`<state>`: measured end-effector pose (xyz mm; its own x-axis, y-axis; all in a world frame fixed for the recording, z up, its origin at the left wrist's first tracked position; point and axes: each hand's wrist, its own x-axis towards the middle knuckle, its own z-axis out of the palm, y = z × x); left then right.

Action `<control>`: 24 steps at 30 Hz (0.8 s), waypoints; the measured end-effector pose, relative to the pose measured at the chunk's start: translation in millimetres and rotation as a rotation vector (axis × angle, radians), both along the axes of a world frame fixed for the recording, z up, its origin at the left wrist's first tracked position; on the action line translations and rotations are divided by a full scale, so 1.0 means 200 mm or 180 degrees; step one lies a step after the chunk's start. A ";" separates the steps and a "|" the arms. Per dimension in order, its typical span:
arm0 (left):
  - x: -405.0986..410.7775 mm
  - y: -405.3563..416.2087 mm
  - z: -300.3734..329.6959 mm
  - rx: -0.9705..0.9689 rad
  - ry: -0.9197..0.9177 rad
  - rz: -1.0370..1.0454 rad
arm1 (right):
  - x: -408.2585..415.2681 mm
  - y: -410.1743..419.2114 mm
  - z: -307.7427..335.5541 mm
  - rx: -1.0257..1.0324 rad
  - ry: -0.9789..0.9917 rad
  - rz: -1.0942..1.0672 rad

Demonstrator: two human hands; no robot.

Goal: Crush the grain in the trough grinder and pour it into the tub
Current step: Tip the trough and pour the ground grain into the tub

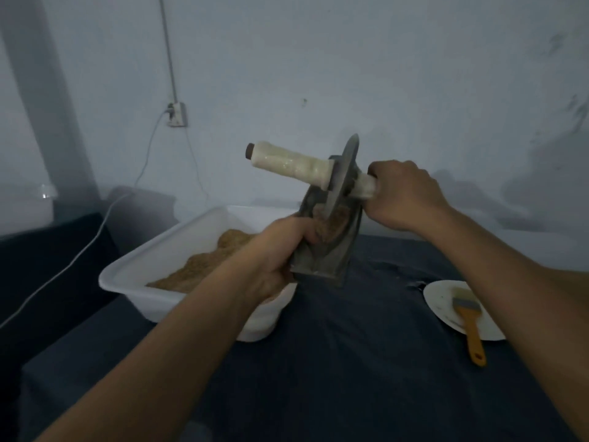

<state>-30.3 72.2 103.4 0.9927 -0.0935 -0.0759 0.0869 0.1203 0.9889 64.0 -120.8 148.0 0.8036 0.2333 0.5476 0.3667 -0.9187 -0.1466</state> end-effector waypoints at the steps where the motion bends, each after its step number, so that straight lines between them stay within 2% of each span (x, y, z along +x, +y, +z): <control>1: 0.00 0.03 0.02 0.0052 -0.0005 0.0048 | 0.01 0.04 0.01 0.0026 -0.0011 -0.0006; 8: 0.03 0.31 0.05 0.0452 -0.0261 0.0336 | 0.04 0.36 -0.06 0.0363 0.0079 0.0190; 14: 0.10 0.44 -0.03 0.1227 -0.0441 0.0720 | 0.08 0.58 -0.14 0.0576 0.0247 0.0340; 22: 0.22 0.53 -0.19 0.1592 -0.1045 0.1043 | 0.12 0.63 -0.23 0.0706 0.0322 0.0339; 24: 0.24 0.56 -0.22 0.1882 -0.1169 0.1133 | 0.12 0.62 -0.27 0.0765 0.0369 0.0309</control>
<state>18.1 183.7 60.3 0.9265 0.1889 0.3254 -0.2033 -0.4764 0.8554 87.4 3.9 93.5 0.8443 0.1868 0.5023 0.4193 -0.8140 -0.4020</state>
